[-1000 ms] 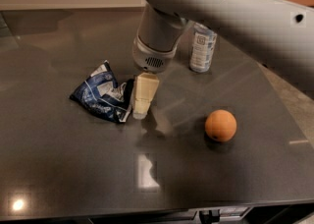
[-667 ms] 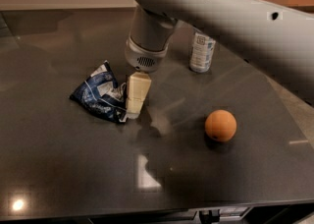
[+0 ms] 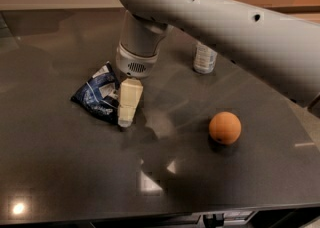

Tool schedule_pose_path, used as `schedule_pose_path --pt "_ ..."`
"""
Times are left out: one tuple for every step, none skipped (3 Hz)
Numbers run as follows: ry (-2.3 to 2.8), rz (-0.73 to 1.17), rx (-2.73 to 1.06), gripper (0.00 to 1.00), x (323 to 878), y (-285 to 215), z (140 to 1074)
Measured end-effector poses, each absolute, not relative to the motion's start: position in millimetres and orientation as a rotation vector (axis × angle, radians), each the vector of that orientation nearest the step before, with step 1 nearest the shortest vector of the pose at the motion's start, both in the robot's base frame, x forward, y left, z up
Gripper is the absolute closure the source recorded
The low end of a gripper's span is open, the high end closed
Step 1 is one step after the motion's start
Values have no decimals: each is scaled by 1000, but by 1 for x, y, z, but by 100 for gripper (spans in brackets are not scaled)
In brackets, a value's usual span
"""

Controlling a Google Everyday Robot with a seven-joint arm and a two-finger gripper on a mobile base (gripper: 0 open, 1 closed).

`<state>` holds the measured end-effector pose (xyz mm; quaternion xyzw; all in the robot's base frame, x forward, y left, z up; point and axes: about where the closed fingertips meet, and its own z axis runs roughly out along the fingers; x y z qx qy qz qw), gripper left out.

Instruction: Pick blue chip bag

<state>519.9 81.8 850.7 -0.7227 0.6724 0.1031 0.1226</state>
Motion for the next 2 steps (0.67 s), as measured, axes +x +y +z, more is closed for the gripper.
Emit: schedule_pose_path --pt "1957 314 -2142 0 511 90 842" --pt "1973 302 -2155 17 508 94 837"
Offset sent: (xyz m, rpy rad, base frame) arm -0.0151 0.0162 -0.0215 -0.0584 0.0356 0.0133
